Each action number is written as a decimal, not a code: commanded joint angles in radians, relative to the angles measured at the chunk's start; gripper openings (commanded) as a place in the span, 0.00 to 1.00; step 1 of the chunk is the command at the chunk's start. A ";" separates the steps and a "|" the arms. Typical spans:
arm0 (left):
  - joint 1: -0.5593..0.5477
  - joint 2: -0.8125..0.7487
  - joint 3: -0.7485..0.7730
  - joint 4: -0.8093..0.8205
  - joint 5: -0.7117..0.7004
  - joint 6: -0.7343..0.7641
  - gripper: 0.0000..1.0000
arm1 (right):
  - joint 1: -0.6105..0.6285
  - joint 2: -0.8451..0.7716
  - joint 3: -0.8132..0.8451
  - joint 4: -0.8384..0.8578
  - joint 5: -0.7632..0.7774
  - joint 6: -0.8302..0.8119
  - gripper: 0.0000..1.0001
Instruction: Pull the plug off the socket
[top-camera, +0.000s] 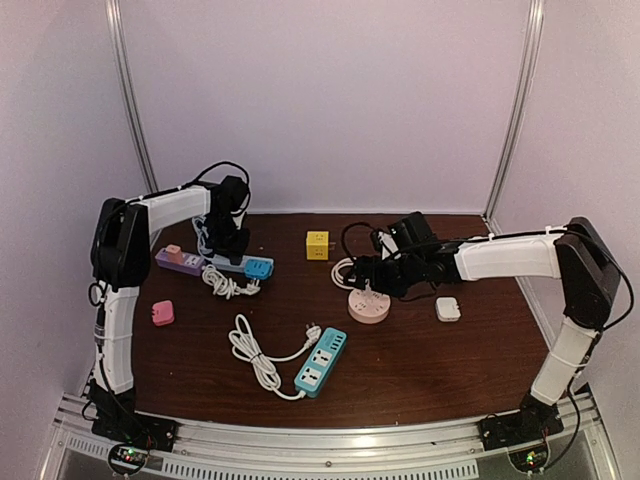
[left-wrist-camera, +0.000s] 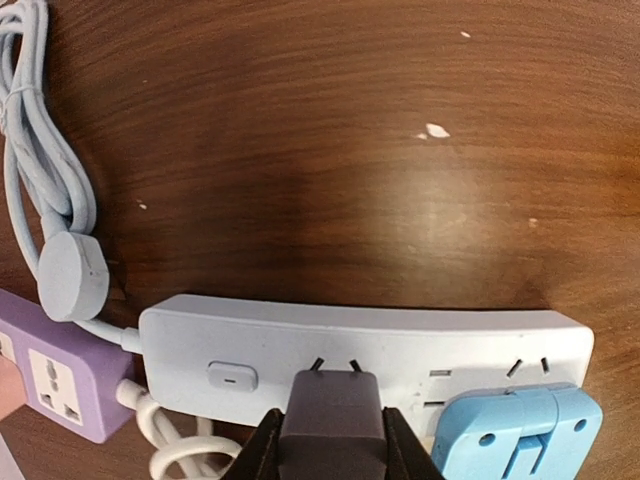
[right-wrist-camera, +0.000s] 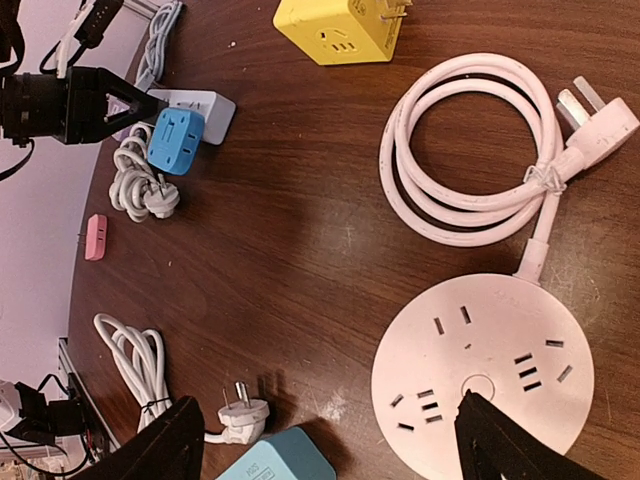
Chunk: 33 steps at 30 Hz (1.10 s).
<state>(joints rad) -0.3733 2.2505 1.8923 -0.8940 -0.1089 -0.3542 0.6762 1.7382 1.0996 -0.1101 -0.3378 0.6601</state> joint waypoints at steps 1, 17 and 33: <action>-0.138 -0.034 -0.042 0.002 0.108 -0.151 0.16 | 0.022 0.044 0.068 0.029 -0.010 0.011 0.88; -0.311 -0.055 -0.159 0.172 0.222 -0.520 0.16 | 0.066 0.239 0.126 0.226 -0.116 0.163 0.86; -0.309 -0.059 -0.196 0.165 0.225 -0.500 0.16 | 0.066 0.381 0.118 0.497 -0.180 0.353 0.71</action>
<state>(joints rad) -0.6857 2.1605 1.7393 -0.7078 0.0345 -0.8307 0.7376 2.0892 1.2266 0.2760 -0.5022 0.9466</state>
